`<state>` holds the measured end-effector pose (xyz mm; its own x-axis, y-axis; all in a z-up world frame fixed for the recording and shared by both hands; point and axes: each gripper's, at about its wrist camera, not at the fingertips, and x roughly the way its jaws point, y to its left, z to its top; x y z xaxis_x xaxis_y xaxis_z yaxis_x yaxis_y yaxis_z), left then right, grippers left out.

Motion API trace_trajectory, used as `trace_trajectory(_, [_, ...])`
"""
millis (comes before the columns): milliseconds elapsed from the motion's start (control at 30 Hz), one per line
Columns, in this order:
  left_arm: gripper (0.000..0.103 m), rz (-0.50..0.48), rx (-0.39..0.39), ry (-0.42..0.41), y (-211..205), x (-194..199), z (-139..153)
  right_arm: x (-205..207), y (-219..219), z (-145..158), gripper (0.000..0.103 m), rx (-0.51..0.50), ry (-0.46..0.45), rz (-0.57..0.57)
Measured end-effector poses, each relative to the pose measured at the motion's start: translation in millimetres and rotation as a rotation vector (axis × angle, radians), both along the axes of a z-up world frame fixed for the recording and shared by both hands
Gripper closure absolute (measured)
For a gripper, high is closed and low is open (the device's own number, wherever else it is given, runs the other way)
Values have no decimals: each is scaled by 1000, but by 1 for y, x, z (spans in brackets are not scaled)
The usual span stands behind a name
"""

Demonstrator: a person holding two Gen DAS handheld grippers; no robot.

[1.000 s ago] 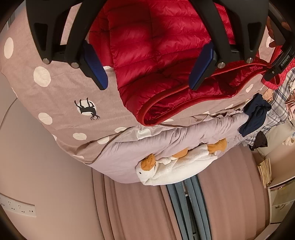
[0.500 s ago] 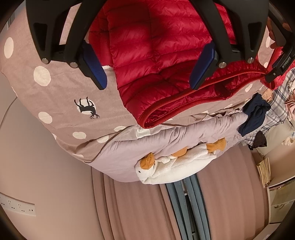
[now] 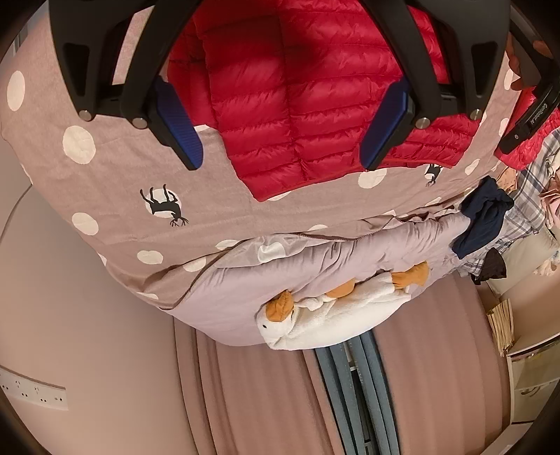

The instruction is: Fold large clothes

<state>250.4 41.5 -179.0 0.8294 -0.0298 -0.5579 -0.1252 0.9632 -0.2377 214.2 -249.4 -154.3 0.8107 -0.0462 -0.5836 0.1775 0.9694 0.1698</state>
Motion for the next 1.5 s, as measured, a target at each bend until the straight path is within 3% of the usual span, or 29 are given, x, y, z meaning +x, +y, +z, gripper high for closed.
trace_trajectory(533, [1,-8,33,43,-9,15,-19,10,2,-13,8,-4,23,11])
trace_trajectory(767, [1,-80,15,132,-17,36,-60,34,-3,-47,8,0,91,-2])
trace_trajectory(900, [1,-73,70,127,-23,40,-74,51,-10,-78,8,40,149,4])
trace_trajectory(1067, [1,-70,50,142,-24,49,-95,66,-18,-120,6,120,242,3])
trace_trajectory(1233, [1,-55,64,100,-29,51,-103,70,-19,-134,0,151,227,-2])
trace_trajectory(1500, [1,-45,71,70,-30,54,-109,77,-14,-143,0,96,226,-9])
